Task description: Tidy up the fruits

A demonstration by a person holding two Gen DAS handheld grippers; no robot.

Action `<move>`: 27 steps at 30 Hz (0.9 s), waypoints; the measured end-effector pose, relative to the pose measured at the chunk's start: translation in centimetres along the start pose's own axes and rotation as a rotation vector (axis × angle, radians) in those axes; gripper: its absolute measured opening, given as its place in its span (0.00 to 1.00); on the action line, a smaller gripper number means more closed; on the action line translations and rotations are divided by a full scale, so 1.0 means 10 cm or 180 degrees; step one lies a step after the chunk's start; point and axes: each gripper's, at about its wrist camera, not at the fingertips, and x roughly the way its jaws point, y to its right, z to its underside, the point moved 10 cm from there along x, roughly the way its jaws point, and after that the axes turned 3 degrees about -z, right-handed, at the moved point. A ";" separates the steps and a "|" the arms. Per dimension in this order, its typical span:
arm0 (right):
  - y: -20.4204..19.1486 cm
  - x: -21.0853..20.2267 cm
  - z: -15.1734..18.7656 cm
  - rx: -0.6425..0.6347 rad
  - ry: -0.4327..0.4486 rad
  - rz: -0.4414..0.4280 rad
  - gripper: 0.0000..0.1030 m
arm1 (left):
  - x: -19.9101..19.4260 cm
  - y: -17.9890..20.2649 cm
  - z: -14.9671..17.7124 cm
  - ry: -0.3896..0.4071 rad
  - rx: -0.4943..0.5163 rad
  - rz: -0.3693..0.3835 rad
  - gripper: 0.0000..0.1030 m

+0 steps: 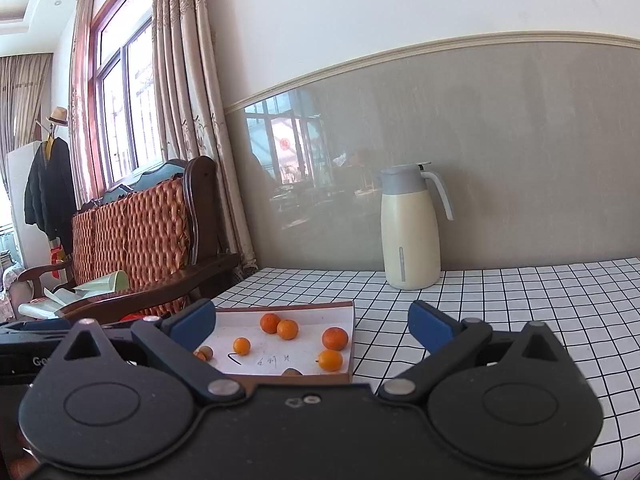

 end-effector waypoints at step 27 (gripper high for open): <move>-0.04 0.05 0.06 -0.0032 -0.0063 -0.0009 0.94 | 0.14 0.03 0.04 -0.0091 -0.0023 0.0075 1.00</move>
